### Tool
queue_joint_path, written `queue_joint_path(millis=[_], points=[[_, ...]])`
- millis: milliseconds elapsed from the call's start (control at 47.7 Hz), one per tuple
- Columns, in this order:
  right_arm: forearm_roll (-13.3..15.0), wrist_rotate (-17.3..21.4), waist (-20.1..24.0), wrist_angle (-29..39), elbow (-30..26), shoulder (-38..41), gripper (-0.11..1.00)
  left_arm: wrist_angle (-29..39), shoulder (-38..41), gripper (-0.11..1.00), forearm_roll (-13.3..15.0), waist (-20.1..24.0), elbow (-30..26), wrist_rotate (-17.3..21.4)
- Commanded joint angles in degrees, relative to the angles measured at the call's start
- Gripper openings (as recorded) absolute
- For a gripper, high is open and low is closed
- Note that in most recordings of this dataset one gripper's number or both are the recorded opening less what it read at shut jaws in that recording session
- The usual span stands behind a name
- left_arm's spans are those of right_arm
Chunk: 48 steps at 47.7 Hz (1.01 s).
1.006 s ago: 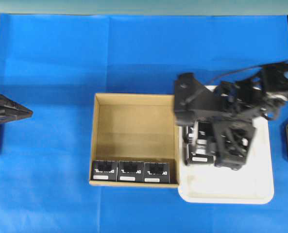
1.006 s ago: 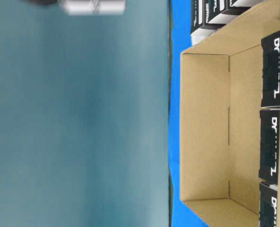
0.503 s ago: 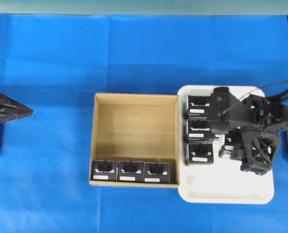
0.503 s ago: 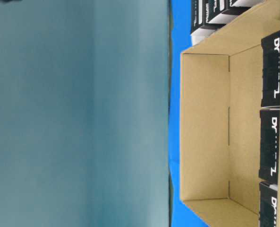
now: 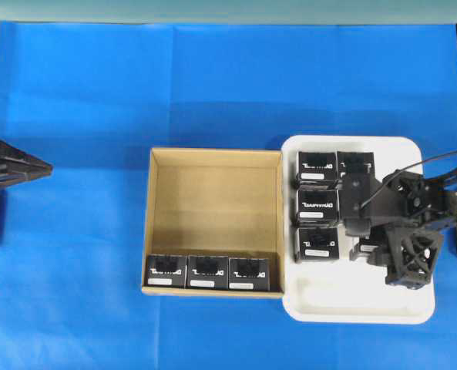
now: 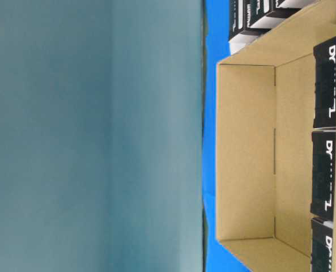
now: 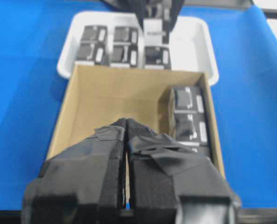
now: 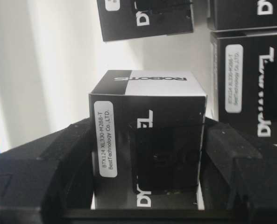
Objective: Pick the box from inside the cardboard box.
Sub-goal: 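Lower the black box into the tray's empty slot and open the right gripper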
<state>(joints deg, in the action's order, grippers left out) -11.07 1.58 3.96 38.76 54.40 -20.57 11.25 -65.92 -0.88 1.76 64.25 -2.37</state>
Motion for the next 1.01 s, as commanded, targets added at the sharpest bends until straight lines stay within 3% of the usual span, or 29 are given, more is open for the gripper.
queue_joint_path(millis=[0,147,419,985], points=[[0.79,-0.35,0.26,-0.97,-0.26,1.67,0.63,-1.23,0.62,-0.04,-0.09,0.18,-0.88,0.09],[2.46,-1.85,0.26,-2.81,-0.79,4.75,0.63,-1.32,0.44,-0.04,-0.09,0.18,-1.23,0.0],[2.72,-2.81,0.44,-4.83,-2.02,10.2,0.62,-1.41,0.44,-0.04,-0.18,0.18,-2.11,-0.09],[2.64,-2.46,0.62,-5.36,-2.2,11.07,0.62,-1.41,0.53,-0.04,-0.09,0.26,-2.29,-0.09]])
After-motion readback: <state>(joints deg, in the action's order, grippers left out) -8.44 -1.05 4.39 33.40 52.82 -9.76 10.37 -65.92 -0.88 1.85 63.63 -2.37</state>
